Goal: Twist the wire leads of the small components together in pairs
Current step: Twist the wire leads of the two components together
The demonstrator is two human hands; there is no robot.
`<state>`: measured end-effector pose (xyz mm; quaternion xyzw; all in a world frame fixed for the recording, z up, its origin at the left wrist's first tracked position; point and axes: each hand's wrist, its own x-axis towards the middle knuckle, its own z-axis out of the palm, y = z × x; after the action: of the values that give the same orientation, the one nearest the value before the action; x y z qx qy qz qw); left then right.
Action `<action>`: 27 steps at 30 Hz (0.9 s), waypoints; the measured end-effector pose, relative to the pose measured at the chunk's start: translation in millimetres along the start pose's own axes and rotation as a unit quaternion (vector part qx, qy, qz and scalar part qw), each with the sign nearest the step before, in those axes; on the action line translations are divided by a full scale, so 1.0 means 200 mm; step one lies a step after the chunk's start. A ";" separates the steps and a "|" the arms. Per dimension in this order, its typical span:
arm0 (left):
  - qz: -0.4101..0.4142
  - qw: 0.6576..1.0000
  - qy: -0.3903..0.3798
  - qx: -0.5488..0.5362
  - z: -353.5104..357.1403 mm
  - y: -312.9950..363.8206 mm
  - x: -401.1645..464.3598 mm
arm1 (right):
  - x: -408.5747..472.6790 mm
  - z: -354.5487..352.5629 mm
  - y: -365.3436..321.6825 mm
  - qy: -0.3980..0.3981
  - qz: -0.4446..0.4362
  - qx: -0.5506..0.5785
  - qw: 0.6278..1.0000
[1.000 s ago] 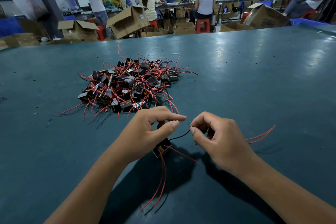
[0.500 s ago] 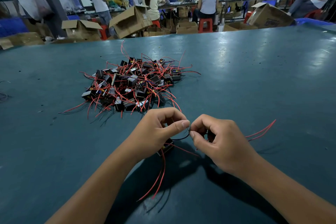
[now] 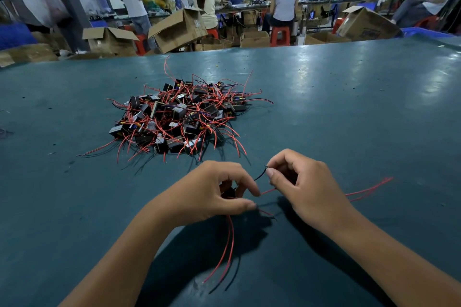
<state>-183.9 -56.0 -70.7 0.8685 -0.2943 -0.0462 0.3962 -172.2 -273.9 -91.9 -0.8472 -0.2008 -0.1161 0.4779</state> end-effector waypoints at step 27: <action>0.017 0.996 0.029 0.089 0.00 -0.02 0.01 | -0.01 -0.06 0.00 -0.138 -0.241 -0.197 0.940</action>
<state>-179.8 -55.7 -73.5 0.8962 -0.3001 0.0116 0.3267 -173.2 -285.1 -85.7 -0.8584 -0.4358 -0.1473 0.2270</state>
